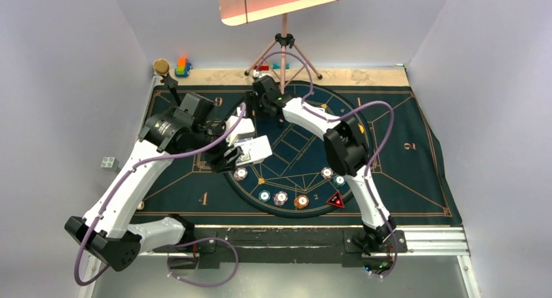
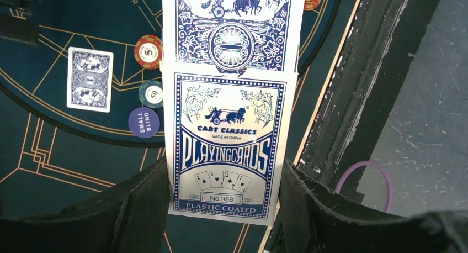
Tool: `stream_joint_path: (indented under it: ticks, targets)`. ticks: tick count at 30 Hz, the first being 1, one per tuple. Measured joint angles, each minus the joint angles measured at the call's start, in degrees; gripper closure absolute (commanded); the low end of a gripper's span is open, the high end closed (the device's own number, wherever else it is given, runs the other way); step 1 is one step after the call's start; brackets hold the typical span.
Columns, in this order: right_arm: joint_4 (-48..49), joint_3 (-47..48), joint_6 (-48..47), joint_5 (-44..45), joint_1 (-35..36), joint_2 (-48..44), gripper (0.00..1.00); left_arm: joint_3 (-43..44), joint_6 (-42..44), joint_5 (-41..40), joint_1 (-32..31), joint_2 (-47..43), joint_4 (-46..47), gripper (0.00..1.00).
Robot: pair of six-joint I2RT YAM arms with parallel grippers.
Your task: Distribute texas hold em gaming equipment
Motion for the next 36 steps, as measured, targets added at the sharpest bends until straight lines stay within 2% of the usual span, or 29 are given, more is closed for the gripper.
stream_joint_path:
  ticks: [8, 21, 26, 36]
  targets:
    - [-6.23, 13.27, 0.31, 8.98, 0.55, 11.65, 0.23, 0.00, 0.02, 0.00, 0.00, -2.23, -2.29, 1.00]
    - [-5.77, 14.71, -0.33, 20.04, 1.53, 12.59, 0.20, 0.00, 0.44, -0.04, 0.07, -2.21, -2.95, 1.00]
    - [-6.69, 16.63, -0.35, 21.42, 1.57, 13.46, 0.14, 0.00, 0.46, -0.04, 0.09, -2.16, -2.97, 1.00]
    - [-10.62, 16.76, 0.55, 16.55, 1.36, 13.46, 0.13, 0.00, 0.70, -0.09, 0.11, -2.16, -2.95, 1.00]
